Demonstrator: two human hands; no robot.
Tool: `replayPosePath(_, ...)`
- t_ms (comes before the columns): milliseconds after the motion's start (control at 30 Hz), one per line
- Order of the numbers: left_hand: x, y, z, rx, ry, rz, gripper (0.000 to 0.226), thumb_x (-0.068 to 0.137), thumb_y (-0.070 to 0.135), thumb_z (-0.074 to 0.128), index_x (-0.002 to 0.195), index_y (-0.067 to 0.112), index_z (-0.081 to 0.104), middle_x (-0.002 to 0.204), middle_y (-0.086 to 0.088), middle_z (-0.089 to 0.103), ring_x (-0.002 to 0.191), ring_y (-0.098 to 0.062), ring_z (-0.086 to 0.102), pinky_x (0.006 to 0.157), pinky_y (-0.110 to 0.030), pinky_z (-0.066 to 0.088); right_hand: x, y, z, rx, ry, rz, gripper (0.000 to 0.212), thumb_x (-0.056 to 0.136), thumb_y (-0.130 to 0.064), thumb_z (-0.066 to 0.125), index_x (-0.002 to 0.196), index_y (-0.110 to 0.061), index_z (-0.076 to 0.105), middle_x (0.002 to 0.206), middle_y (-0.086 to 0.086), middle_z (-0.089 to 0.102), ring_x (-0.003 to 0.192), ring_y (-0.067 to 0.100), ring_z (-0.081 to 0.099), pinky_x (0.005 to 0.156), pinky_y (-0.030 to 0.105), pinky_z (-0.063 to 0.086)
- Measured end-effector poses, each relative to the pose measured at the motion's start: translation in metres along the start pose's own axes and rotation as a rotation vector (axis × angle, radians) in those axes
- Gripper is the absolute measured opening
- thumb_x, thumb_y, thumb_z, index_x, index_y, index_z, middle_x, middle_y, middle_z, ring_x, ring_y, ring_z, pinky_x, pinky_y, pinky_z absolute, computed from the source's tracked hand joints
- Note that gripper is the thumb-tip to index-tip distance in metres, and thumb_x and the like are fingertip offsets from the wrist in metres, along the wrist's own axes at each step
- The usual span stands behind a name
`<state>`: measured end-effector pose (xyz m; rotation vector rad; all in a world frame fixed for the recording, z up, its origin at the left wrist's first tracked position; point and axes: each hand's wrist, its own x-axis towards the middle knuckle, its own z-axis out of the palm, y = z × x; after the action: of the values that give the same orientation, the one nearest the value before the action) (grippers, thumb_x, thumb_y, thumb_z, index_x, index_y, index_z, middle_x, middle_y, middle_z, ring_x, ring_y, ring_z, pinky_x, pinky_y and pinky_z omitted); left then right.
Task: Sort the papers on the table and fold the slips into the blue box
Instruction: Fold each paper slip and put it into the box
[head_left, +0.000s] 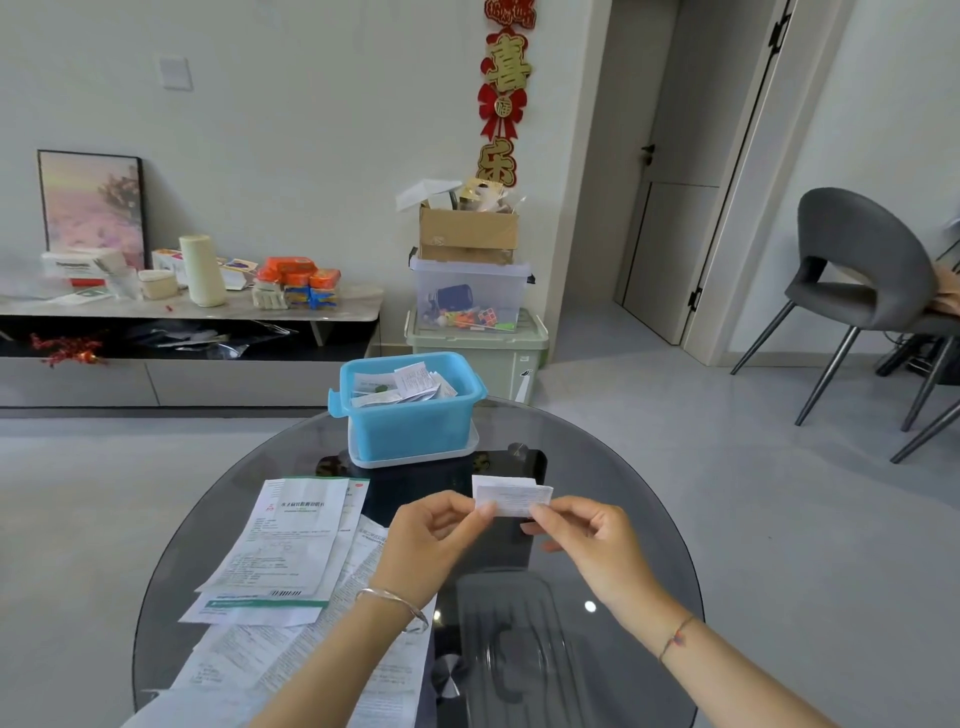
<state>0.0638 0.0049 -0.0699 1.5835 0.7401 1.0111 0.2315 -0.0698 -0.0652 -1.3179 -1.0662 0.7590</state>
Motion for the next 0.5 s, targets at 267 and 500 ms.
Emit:
replayPosePath(267,-0.001,-0.005,0.012,-0.214,0.054,-0.07,0.02,0.089,0.014,0.061,0.074,0.001,0.057,0.084,-0.008,0.074,0.082,-0.014,0.07,0.069,-0.018,0.054,0.0,0.001,0.013,0.026,0.016,0.053,0.019,0.089,-0.016,0.063,0.085,0.002,0.068,0.083,0.005,0.074,0.079,0.017,0.071,0.06,0.021,0.053)
replayPosePath(500,0.001,-0.003,0.015,-0.354,0.15,-0.169,0.019,0.091,0.014,0.057,0.078,0.001,0.052,0.095,-0.01,0.074,0.09,-0.022,0.072,0.071,-0.023,0.058,-0.002,-0.003,0.02,0.06,-0.012,0.047,0.014,0.09,-0.012,0.062,0.093,0.001,0.064,0.083,0.006,0.075,0.08,0.018,0.072,0.063,0.022,0.054)
